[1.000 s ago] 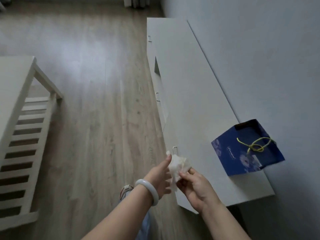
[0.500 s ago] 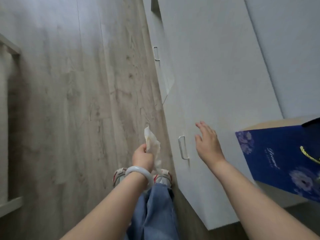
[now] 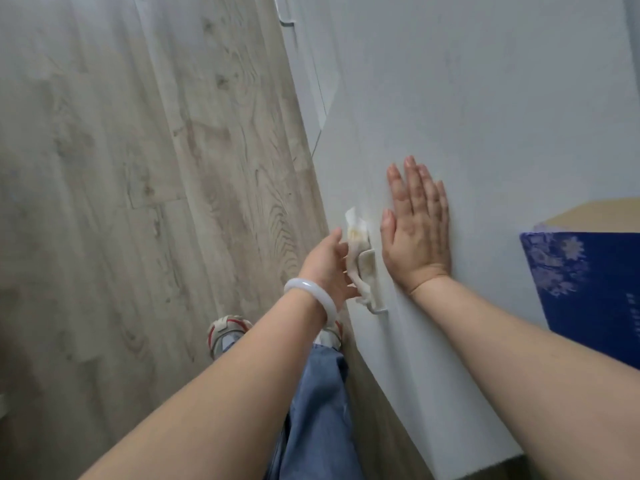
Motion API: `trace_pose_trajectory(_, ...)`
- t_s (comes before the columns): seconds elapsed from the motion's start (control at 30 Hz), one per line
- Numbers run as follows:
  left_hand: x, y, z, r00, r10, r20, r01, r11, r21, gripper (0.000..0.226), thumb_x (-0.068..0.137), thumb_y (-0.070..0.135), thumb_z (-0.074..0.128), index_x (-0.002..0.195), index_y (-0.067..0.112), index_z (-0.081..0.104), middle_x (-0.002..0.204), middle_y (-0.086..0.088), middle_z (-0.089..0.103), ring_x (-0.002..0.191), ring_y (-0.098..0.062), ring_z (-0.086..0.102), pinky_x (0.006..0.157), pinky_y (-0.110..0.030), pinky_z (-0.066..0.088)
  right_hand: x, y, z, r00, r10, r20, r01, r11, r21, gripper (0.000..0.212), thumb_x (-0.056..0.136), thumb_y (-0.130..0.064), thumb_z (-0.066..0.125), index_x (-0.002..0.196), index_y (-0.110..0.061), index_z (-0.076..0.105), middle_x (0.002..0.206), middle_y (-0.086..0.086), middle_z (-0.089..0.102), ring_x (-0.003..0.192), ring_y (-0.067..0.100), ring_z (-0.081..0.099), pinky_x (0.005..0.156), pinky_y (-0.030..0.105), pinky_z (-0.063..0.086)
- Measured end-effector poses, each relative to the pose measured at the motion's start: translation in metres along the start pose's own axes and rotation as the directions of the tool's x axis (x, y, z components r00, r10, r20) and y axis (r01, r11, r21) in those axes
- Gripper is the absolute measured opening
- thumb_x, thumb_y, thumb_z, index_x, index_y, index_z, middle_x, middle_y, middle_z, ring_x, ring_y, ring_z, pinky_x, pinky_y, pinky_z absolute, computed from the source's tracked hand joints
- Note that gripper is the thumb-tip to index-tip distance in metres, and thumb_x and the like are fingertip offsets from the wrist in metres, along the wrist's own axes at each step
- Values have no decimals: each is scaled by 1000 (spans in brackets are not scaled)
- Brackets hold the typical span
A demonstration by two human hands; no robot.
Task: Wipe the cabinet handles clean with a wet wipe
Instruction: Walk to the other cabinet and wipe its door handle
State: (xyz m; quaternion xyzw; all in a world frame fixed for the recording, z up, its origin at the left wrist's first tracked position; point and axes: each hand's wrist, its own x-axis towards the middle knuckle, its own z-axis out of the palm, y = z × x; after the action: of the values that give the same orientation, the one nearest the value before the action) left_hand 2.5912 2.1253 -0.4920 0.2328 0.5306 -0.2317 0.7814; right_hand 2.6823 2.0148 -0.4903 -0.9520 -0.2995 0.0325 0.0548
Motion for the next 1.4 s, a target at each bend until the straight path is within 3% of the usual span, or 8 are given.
trace_pose_trajectory(0.1,14,-1,-3,991,-59,-124,46,993,-104,51,90,53,56,105,6,67,96,-13,72,89,-33,68,82,-52,53,0,-1,1,1000,4,-5,-4,1000,-7,61,90,-26,36,149,-15,29,157,9,24,145,22,19,118,47,17)
trace_pose_trajectory(0.3,86,-25,-13,982,-86,-168,106,988,111,108,13,64,91,106,13,71,109,-12,72,96,-37,69,91,-54,49,1,-2,0,1000,19,-11,-19,1000,-14,62,88,-26,36,149,-16,30,157,9,23,145,22,19,117,47,17)
trace_pose_trajectory(0.4,36,-3,6,984,38,-172,-2,978,207,70,48,47,92,96,4,65,90,-13,71,78,-29,69,71,-36,57,1,-3,0,1000,19,-17,-19,1000,-18,62,88,-26,37,149,-15,30,157,9,23,145,23,19,118,47,16)
trace_pose_trajectory(0.5,23,-7,7,961,217,-170,-159,941,299,35,77,22,80,72,14,46,56,-2,52,40,-12,45,39,-14,38,1,-3,1,1000,14,-25,-15,1000,-27,62,88,-26,37,149,-15,30,157,9,23,145,23,19,118,47,17)
trace_pose_trajectory(0.8,18,-64,4,918,277,-285,-232,956,182,40,57,30,82,44,26,44,67,-12,59,66,-24,58,79,-58,55,0,-1,2,999,10,-42,-11,999,-32,61,89,-25,38,149,-15,30,157,9,23,145,22,20,117,47,17)
trace_pose_trajectory(0.97,21,-34,11,882,365,-297,-298,922,248,40,73,16,79,61,18,41,65,-6,51,59,-16,43,59,-28,43,0,-2,2,999,3,-54,-5,1000,-30,62,88,-26,38,149,-15,31,157,9,24,145,23,20,118,46,16)
trace_pose_trajectory(1.27,16,-96,2,929,215,-302,-152,964,219,48,71,17,82,48,23,41,61,-9,57,55,-20,48,55,-33,40,-1,-2,3,998,3,-69,-4,1000,-12,61,88,-25,39,148,-15,32,157,9,24,145,23,21,117,47,17)
trace_pose_trajectory(1.4,17,-60,11,878,308,-365,-254,948,190,45,71,13,80,53,21,40,62,-7,51,54,-17,40,55,-29,39,-1,-2,3,997,0,-83,-1,1000,-12,61,88,-24,40,148,-15,33,156,9,25,144,23,21,118,46,16)
